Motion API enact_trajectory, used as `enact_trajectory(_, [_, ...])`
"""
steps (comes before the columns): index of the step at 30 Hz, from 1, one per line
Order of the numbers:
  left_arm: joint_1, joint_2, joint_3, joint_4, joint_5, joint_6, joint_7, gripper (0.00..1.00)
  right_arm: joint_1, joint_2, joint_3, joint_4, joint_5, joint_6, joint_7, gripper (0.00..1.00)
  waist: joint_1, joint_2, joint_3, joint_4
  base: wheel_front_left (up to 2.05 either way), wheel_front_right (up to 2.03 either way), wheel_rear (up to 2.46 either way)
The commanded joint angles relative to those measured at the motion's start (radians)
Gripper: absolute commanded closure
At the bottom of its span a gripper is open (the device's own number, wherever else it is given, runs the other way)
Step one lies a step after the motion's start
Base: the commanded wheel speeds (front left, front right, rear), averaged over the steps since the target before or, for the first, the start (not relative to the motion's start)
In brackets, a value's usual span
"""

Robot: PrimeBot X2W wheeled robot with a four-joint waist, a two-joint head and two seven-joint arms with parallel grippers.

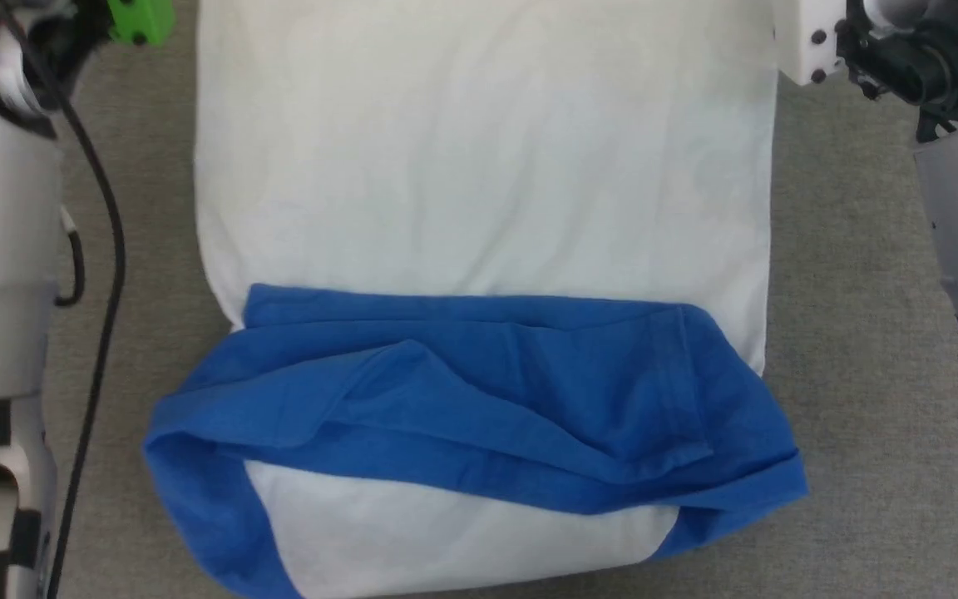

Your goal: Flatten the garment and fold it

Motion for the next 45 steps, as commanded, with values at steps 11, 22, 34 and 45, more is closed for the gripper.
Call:
enact_trajectory(11, [-0.004,0.015,-0.035,0.052,0.001,0.086,0.238,0.18,-0.017,-0.067,0.090,-0.080,0.087,-0.001,-0.035,1.00,-0.0001,0.0000,0.125,-0.079,0.00,0.00,0.00])
enact_trajectory(22, [0.009,0.004,0.030,-0.004,-0.025,0.094,0.030,1.00,-0.022,-0.100,0.098,-0.078,0.097,-0.001,-0.053,1.00,-0.0001,0.0000,0.103,-0.041,0.00,0.00,0.00])
enact_trajectory(34, [-0.117,0.011,0.042,0.044,0.065,0.108,-0.301,1.00,-0.165,-0.076,0.043,0.007,0.009,-0.001,-0.193,1.00,-0.0001,0.0000,0.064,-0.019,0.00,0.00,0.00])
enact_trajectory(45, [-0.117,-0.031,0.049,0.128,0.052,0.069,-0.549,1.00,-0.178,-0.041,0.021,0.093,-0.030,-0.001,-0.422,1.00,-0.0001,0.0000,-0.008,0.001,0.00,0.00,0.00])
